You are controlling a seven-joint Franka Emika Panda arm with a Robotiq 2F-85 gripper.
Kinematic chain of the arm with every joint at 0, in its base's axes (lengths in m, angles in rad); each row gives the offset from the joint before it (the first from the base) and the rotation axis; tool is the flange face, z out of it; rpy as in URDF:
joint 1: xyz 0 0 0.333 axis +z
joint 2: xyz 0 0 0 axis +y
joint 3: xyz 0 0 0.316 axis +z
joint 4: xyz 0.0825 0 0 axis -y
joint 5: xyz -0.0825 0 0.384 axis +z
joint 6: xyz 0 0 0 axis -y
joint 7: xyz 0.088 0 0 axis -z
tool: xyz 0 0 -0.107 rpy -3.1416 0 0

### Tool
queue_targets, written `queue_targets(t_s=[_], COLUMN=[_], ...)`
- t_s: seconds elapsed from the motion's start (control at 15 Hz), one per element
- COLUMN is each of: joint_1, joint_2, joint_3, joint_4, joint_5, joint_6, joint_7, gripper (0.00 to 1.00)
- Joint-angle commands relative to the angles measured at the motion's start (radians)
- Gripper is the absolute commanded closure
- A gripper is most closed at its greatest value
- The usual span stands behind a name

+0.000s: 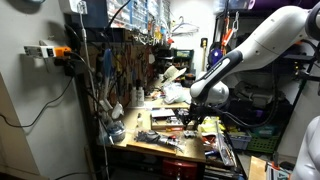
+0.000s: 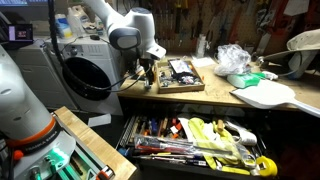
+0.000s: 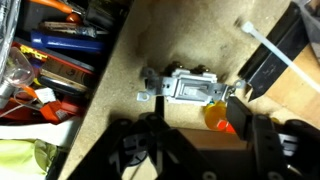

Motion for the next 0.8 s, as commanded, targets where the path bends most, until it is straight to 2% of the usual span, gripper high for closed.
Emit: queue_targets(t_s=[0.0,0.13,0.73], joint_1=[0.0,-0.001,0.004], joint_2=[-0.044,-0.063,-0.082], joint_3=[-0.01,-0.015,-0.055], joint_4=[-0.047,-0.072,-0.108], joint_5=[0.026,0.055,0.202], joint_6=[-0.022,-0.018,-0.005], joint_7=[-0.02,-0.042,-0.105], gripper=[0.03,0.0,0.0])
